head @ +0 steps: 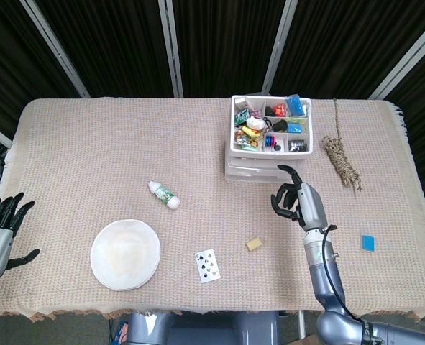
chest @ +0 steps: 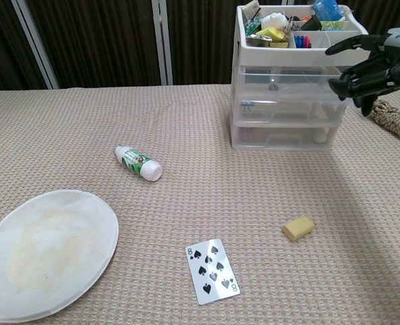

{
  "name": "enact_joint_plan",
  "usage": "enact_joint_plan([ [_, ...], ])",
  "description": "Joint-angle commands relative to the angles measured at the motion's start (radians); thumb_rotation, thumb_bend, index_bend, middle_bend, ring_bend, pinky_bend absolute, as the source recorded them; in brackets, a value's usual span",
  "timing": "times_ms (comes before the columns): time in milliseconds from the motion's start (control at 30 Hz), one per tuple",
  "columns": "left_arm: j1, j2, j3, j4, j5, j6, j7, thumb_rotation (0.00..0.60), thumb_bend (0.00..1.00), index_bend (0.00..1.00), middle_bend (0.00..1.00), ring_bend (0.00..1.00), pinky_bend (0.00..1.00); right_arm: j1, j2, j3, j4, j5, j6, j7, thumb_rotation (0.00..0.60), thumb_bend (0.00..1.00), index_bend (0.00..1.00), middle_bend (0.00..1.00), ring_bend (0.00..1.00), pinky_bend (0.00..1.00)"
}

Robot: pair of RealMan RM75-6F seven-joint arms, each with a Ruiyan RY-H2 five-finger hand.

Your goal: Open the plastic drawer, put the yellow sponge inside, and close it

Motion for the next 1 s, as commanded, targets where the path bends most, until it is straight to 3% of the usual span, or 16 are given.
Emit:
enact_joint_plan([
  [33, 0.000, 0.000, 0.000, 0.000, 0.001, 0.000, 0.001, 0.600, 0.15, 0.12, 0.00, 0.00, 0.00, 0.033, 0.030, 0.001, 0.004, 0.067, 0.060, -0.142, 0.600, 0.37, 0.16, 0.64, 0.66, 0.63],
  [367, 0.000, -0.001, 0.000, 0.000, -0.001, -0.002, 0.003, 0.600, 0.15, 0.12, 0.00, 0.00, 0.00, 0.081, 0.026, 0.035, 0.021, 0.190, 0.082, -0.263, 0.600, 0.37, 0.19, 0.65, 0.67, 0.63],
  [667, 0.000, 0.000, 0.003, 0.000, 0.003, -0.002, 0.000, 0.600, 0.15, 0.12, 0.00, 0.00, 0.00, 0.106, -0.005, 0.052, 0.059, 0.236, 0.075, -0.263, 0.600, 0.37, 0.28, 0.66, 0.67, 0.63],
  [1000, -0.001, 0.004, 0.003, -0.003, 0.001, -0.006, -0.005, 0.600, 0.15, 0.12, 0.00, 0.00, 0.00, 0.136, -0.048, 0.049, 0.125, 0.259, 0.066, -0.269, 0.600, 0.37, 0.29, 0.66, 0.67, 0.63],
])
